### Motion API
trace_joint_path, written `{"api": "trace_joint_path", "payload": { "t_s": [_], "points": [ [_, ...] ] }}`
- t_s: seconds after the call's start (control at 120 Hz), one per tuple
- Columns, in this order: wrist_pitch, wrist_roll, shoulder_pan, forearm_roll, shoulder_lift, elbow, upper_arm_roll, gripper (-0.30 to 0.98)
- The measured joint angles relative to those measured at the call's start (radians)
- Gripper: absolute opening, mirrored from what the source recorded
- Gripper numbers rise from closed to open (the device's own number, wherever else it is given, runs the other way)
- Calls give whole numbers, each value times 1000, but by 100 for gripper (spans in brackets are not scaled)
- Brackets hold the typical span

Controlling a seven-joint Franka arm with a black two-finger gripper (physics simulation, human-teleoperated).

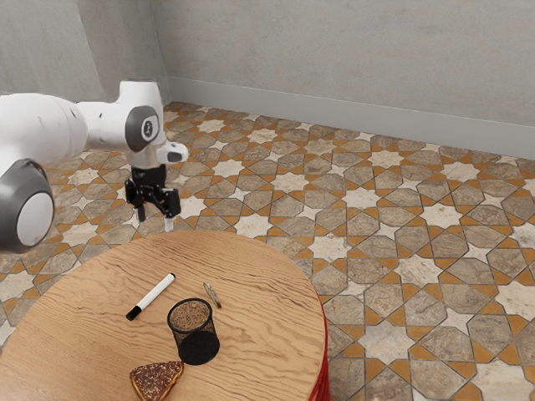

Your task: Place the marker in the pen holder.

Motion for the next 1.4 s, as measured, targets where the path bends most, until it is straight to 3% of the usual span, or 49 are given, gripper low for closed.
{"api": "trace_joint_path", "payload": {
  "t_s": [0.242,0.45,0.75,0.892,1.225,1.4],
  "points": [
    [273,54,-34,52,-196,-451,-3,67],
    [415,87,-91,101,-298,-607,0,67],
    [468,53,-121,133,-474,-833,4,67],
    [474,5,-115,145,-503,-890,5,67],
    [584,-67,-108,184,-436,-893,7,67],
    [634,-87,-107,185,-423,-892,7,58]
  ]
}}
